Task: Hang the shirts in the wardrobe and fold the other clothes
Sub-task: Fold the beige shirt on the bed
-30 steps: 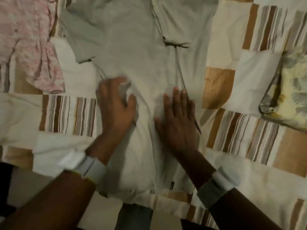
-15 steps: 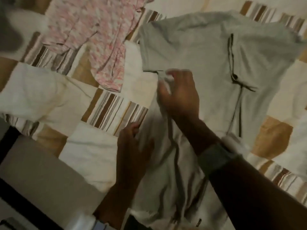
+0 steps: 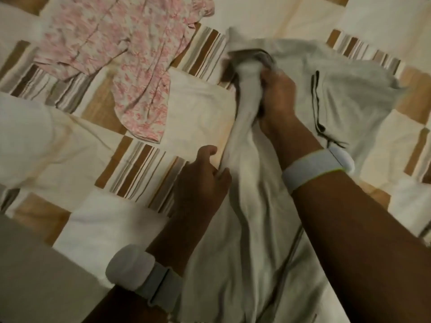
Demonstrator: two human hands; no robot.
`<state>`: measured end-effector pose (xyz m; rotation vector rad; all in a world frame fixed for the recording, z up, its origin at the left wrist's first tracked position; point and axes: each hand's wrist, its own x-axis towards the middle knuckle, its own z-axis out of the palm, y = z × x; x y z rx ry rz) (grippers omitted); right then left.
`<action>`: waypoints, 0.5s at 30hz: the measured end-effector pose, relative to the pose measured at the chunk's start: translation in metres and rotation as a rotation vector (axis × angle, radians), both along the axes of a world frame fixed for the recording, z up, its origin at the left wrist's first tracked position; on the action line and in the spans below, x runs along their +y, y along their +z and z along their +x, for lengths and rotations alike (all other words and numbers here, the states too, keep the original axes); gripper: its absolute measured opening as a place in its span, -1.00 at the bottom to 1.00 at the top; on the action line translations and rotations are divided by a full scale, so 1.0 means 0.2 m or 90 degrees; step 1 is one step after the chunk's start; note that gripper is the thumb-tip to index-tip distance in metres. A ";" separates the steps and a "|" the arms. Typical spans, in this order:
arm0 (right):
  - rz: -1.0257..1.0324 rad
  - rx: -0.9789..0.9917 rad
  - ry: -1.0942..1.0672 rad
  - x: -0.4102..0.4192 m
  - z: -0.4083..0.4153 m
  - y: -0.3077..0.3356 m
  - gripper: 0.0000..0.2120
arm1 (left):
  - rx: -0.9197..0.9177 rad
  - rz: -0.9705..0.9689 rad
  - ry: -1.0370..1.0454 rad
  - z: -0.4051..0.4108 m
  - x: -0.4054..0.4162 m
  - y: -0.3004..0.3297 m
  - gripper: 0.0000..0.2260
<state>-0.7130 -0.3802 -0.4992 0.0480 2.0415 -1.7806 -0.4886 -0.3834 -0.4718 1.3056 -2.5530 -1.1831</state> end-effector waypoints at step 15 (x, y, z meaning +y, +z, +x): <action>-0.058 -0.098 -0.179 0.62 -0.06 0.09 -0.82 | 0.085 -0.002 -0.228 -0.08 0.45 -0.07 -0.59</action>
